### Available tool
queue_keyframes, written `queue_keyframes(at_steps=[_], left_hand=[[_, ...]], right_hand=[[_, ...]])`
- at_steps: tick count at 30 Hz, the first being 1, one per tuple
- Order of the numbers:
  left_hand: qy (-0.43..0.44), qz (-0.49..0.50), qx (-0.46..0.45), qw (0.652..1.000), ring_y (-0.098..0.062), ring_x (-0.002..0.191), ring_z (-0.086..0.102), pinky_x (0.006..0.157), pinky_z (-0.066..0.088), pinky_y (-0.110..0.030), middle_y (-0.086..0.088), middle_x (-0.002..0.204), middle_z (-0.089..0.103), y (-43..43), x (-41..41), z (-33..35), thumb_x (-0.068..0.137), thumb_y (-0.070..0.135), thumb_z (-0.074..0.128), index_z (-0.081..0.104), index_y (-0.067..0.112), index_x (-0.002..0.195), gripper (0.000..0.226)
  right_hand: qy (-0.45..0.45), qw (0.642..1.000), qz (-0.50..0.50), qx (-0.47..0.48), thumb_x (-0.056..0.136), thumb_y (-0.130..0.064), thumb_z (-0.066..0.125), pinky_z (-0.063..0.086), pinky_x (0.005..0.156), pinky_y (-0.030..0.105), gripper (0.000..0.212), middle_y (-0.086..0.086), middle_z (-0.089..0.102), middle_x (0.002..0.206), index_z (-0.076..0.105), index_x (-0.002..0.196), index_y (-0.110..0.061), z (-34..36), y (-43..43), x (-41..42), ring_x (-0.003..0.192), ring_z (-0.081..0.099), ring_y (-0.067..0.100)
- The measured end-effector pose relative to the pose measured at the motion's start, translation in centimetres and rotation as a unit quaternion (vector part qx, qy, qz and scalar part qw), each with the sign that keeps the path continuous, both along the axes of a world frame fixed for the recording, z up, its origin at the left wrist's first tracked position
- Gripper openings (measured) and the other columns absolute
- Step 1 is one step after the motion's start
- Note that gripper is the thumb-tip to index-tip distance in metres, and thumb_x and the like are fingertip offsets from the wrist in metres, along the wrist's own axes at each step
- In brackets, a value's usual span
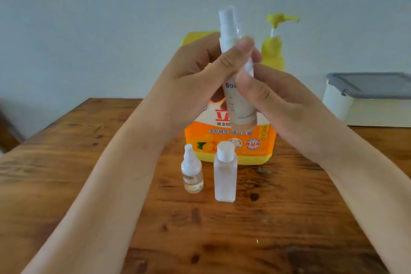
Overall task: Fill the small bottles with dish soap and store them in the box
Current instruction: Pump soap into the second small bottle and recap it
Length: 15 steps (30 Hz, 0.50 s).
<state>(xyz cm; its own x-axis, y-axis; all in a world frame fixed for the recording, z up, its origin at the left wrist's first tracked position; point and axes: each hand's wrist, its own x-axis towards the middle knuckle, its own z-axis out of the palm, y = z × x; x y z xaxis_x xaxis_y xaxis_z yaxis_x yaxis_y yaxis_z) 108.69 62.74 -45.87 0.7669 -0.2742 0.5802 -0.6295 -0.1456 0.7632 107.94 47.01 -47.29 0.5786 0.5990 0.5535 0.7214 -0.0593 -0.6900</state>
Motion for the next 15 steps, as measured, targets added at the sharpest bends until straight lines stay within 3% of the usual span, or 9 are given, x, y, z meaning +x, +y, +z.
queue_keyframes(at_steps=[1,3,6,8,11,13,15], left_hand=[[-0.012,0.016,0.007,1.0,-0.034,0.072,0.061,0.06,0.05,-0.041,-0.02,0.089,0.068,1.0,-0.7,-0.4,0.098,0.036,0.051,0.069,0.016,0.095,0.027],[-0.039,0.061,0.026,0.997,-0.014,0.078,0.063,0.068,0.051,-0.028,0.005,0.086,0.067,3.6,-2.1,-1.5,0.094,0.044,0.055,0.071,0.028,0.097,0.022],[-0.032,0.117,0.048,0.992,-0.007,0.08,0.064,0.068,0.053,-0.02,0.013,0.092,0.068,7.7,-3.8,-3.9,0.089,0.052,0.06,0.07,0.038,0.104,0.022],[-0.002,0.157,0.045,0.987,-0.002,0.088,0.066,0.072,0.051,-0.016,0.015,0.099,0.072,9.8,-4.5,-6.0,0.087,0.053,0.064,0.069,0.038,0.106,0.024],[0.058,0.243,0.061,0.966,-0.004,0.093,0.067,0.078,0.048,-0.025,0.016,0.104,0.072,11.7,-4.3,-9.6,0.085,0.049,0.065,0.068,0.041,0.106,0.023],[0.098,0.287,0.097,0.948,0.004,0.085,0.065,0.071,0.049,-0.026,0.022,0.101,0.071,11.8,-3.8,-11.6,0.087,0.042,0.064,0.067,0.044,0.107,0.02],[0.134,0.299,0.119,0.937,0.012,0.072,0.06,0.058,0.046,-0.018,0.027,0.1,0.069,11.3,-3.2,-13.2,0.091,0.036,0.063,0.066,0.043,0.11,0.02]], right_hand=[[0.003,0.996,-0.085,-0.02,0.092,-0.055,0.047,0.054,0.082,0.024,0.041,0.003,0.069,0.099,0.063,0.109,-0.021,-0.5,-0.1,0.8,0.094,0.066,0.014],[-0.123,0.976,-0.171,-0.051,0.092,-0.052,0.049,0.047,0.075,0.015,0.034,-0.01,0.067,0.098,0.063,0.106,-0.025,-3.2,-1.2,-0.1,0.094,0.063,0.01],[-0.127,0.956,-0.264,0.019,0.093,-0.046,0.051,0.048,0.072,0.022,0.027,-0.011,0.064,0.096,0.063,0.101,-0.022,-5.8,-1.5,-0.2,0.09,0.062,0.012],[-0.118,0.949,-0.289,0.043,0.093,-0.043,0.051,0.049,0.072,0.028,0.027,-0.008,0.065,0.095,0.063,0.099,-0.02,-8.5,-1.7,-0.4,0.088,0.061,0.011],[-0.109,0.949,-0.295,0.005,0.092,-0.044,0.05,0.046,0.072,0.016,0.027,-0.009,0.064,0.096,0.062,0.101,-0.021,-11.0,-1.1,-0.1,0.089,0.059,0.007],[-0.094,0.952,-0.291,-0.01,0.092,-0.044,0.052,0.043,0.074,0.007,0.028,-0.013,0.062,0.099,0.061,0.107,-0.022,-12.0,-0.6,0.1,0.092,0.058,0.004],[-0.069,0.956,-0.287,-0.011,0.093,-0.042,0.056,0.043,0.076,0.007,0.029,-0.016,0.06,0.103,0.058,0.114,-0.022,-12.9,-0.2,0.1,0.096,0.057,0.004]])
